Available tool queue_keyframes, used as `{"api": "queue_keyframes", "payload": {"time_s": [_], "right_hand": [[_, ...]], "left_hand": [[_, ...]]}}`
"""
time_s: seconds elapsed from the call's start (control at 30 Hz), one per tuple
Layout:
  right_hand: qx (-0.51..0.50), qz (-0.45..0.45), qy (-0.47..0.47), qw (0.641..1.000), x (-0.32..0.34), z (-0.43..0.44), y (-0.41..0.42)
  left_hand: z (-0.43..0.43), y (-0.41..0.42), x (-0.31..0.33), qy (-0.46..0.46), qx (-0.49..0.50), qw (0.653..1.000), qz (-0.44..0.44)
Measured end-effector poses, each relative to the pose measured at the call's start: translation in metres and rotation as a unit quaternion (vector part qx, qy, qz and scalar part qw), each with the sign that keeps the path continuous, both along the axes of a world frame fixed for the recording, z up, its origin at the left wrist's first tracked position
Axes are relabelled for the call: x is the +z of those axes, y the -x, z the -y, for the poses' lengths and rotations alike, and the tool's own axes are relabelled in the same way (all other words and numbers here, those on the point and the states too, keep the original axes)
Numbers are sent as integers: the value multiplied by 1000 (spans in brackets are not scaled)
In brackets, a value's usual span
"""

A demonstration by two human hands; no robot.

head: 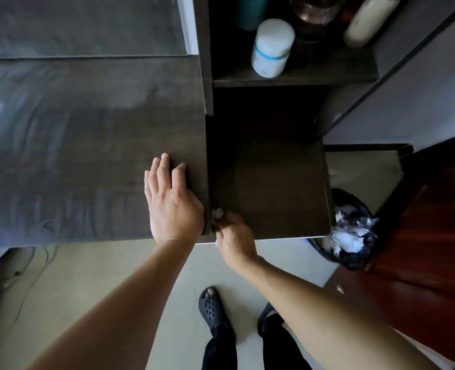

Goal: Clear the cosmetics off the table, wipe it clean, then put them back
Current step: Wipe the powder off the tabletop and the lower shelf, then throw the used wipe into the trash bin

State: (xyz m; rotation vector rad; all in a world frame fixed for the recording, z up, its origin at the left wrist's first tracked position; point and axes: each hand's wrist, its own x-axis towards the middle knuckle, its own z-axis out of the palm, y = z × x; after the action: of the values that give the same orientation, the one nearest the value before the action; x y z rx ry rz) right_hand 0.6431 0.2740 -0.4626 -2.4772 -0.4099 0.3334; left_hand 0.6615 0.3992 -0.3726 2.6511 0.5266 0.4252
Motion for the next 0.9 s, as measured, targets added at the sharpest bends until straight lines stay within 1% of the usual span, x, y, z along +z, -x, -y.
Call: {"api": "queue_keyframes", "payload": {"time_s": [0.07, 0.1, 0.17, 0.2, 0.23, 0.33, 0.43, 0.53, 0.63, 0.67, 0.7, 0.77, 0.83, 0.9], "right_hand": [[27, -3, -17, 999, 2, 10, 19], [48, -28, -15, 998, 1, 17, 28], [98, -94, 32, 990, -2, 37, 48], [106, -116, 58, 986, -3, 51, 59], [85, -131, 68, 985, -4, 66, 71], [-59, -172, 84, 980, -1, 113, 93], [-208, -213, 79, 951, 10, 157, 100], [-353, -223, 24, 908, 10, 201, 95], [-500, -236, -56, 831, 18, 241, 81], [-528, -230, -69, 815, 18, 256, 76], [-543, -224, -70, 806, 16, 270, 72], [-562, -226, -70, 793, 7, 298, 64], [-566, -243, -64, 785, -18, 328, 58], [-570, -245, -39, 784, -37, 352, 47]], "left_hand": [[-1, 0, 0, 0, -6, 1000, 1], [0, 0, 1, 0, -9, 1000, 0], [0, 1, 2, 3, -11, 1000, -7], [0, 1, 2, 4, -11, 1000, -11], [-1, 2, 2, 5, -13, 1000, -13], [-1, 1, 2, 5, -12, 1000, -20], [1, 3, 6, 3, -14, 999, -37], [4, 5, 15, 5, -45, 998, -42], [38, 11, 25, 5, -162, 987, -4], [58, 12, 28, 18, -199, 980, 3], [80, 12, 29, 36, -226, 973, -2], [127, 10, 22, 69, -259, 963, -38], [168, 7, 5, 77, -280, 953, -87], [200, 1, -16, 71, -298, 943, -128]]}}
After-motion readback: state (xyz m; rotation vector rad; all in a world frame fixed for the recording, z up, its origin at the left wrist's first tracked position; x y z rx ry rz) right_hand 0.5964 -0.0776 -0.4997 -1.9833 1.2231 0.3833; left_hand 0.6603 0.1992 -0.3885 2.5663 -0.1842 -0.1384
